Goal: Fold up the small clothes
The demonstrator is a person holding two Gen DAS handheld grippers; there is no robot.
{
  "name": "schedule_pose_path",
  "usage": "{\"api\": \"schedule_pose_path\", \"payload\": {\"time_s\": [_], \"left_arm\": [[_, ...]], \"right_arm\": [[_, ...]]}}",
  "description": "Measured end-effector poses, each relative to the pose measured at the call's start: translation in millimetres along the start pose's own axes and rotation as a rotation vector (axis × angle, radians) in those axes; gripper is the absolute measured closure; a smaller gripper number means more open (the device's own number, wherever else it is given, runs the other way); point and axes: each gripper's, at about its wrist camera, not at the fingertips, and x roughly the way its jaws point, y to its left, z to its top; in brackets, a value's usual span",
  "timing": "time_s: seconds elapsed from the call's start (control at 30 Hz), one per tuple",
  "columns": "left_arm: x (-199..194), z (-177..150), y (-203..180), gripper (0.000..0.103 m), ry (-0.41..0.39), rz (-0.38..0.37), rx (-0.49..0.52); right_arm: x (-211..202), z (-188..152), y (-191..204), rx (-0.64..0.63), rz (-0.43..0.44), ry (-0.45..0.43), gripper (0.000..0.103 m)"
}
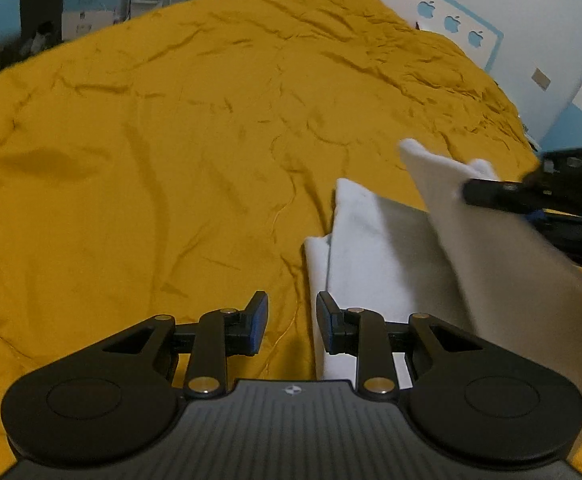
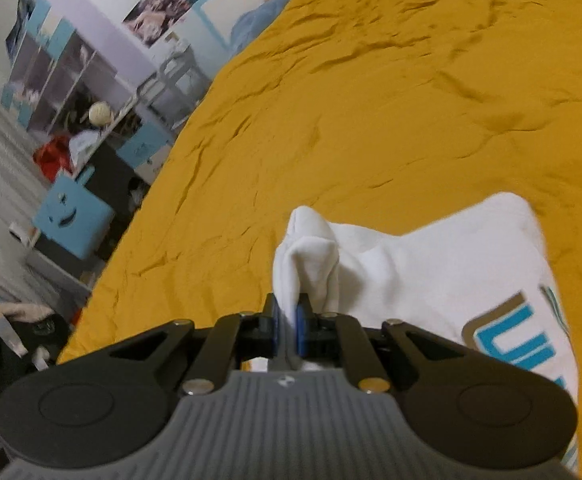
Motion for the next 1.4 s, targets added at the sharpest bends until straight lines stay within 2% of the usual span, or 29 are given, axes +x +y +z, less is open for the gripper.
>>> {"api": "schedule_pose_path", "payload": {"time_s": [0.1,0.3,0.43,0.57,0.7,0.8,0.9,1.0,1.1,1.17,1.23,1.3,1.4], "left_arm": [[7.2,-1.2,7.6,0.070,0.003,-0.015,-0.022],[15.2,-6.6,15.5,0.070,0.015,-0.020,-0.031],[12.7,-9.5,15.0,0.070,0.021,-0.019,-0.024],[0.5,-12.6,12.0,0.070,0.021,-0.017,-0.033],[-18.9,-20.6,9.5,0.069,0.034,-0.006,-0.041],[-35.0,-27.5,9.2,0.069,0.037,-0.010,-0.052],[-54.2,-35.9,11.3,0.068,0.026,-0.065,-0.088],[-74.1,-47.0,16.9,0.066,0.015,-0.152,-0.145],[-91.2,-56.5,23.0,0.051,-0.012,-0.233,-0.195],[-100.6,-63.2,27.5,0.040,-0.030,-0.286,-0.226],[-105.9,-70.0,30.2,0.037,-0.028,-0.333,-0.250],[-106.6,-77.2,35.2,0.036,-0.013,-0.380,-0.287],[-102.7,-91.1,38.0,0.027,0.006,-0.443,-0.341]], "right_arm": [[29.2,-10.0,13.0,-0.021,-0.039,0.041,0.100],[74.4,-25.6,17.2,-0.076,-0.034,0.131,0.099],[92.1,-29.9,15.6,-0.112,-0.050,0.174,0.099],[85.2,-32.9,26.2,-0.164,-0.028,0.189,0.093],[63.0,-42.3,48.2,-0.255,0.019,0.198,0.083],[29.3,-51.3,54.5,-0.281,0.062,0.173,0.084],[-9.0,-62.7,62.7,-0.327,0.112,0.124,0.082],[-47.0,-80.3,62.2,-0.389,0.113,0.076,0.082],[-80.2,-96.0,51.3,-0.432,0.068,0.016,0.079],[-101.2,-105.2,38.8,-0.443,0.041,-0.018,0.074],[-120.7,-113.7,22.3,-0.447,0.009,-0.033,0.066],[-135.9,-122.3,2.3,-0.446,-0.052,-0.026,0.066],[-151.3,-136.3,-31.6,-0.425,-0.147,-0.012,0.065]]}}
